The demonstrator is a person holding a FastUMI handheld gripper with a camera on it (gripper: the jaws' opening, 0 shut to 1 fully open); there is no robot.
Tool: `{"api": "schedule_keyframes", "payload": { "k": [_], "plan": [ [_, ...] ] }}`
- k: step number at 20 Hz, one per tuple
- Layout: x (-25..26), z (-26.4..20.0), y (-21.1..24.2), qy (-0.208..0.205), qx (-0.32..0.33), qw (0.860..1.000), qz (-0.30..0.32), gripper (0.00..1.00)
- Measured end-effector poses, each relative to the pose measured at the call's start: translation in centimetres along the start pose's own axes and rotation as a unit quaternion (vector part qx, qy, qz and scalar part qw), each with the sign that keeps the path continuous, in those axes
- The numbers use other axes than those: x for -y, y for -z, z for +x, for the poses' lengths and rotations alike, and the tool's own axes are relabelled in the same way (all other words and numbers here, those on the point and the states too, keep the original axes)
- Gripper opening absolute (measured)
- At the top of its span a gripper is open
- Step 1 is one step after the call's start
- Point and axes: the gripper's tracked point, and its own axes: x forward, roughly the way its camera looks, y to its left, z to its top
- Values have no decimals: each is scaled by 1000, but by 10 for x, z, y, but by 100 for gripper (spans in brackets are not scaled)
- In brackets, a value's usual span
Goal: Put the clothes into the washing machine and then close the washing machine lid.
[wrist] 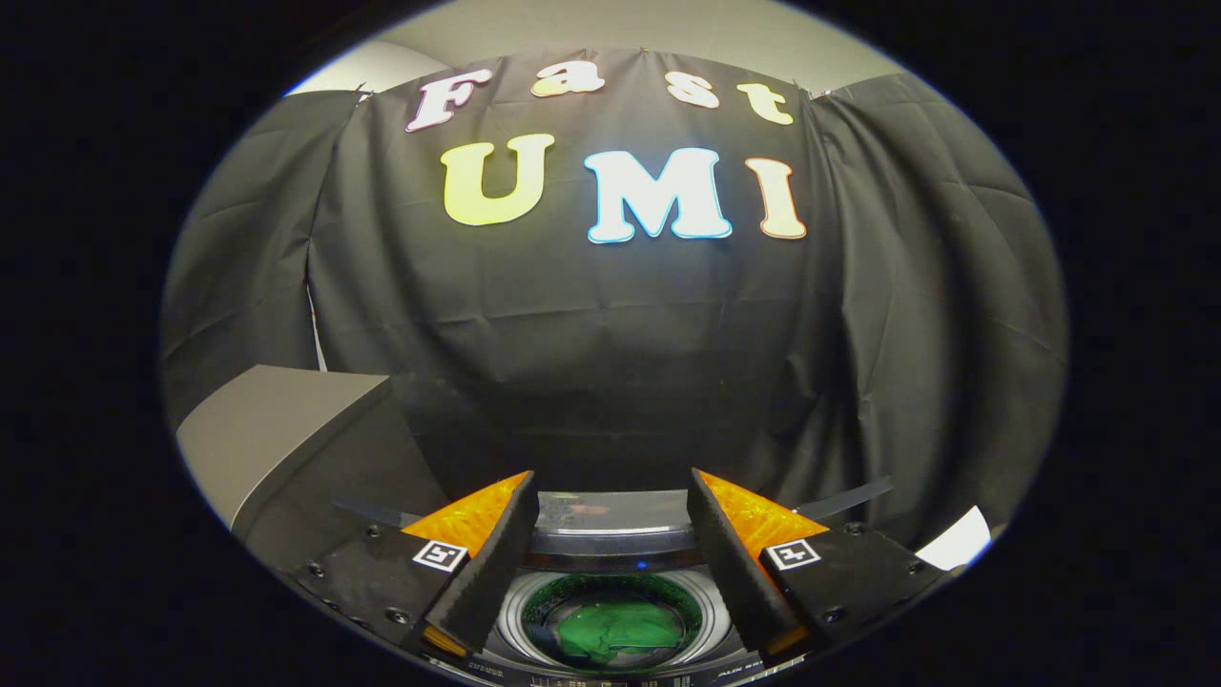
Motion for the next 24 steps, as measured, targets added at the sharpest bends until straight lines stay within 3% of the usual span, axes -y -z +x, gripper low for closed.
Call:
{"api": "schedule_keyframes", "payload": {
  "k": [9,15,24],
  "plan": [
    [0,-54,46,6,-29,1000,3,98],
    [-10,-105,7,15,34,999,0,98],
    [-33,-245,-58,55,148,987,-16,98]
  ]
}}
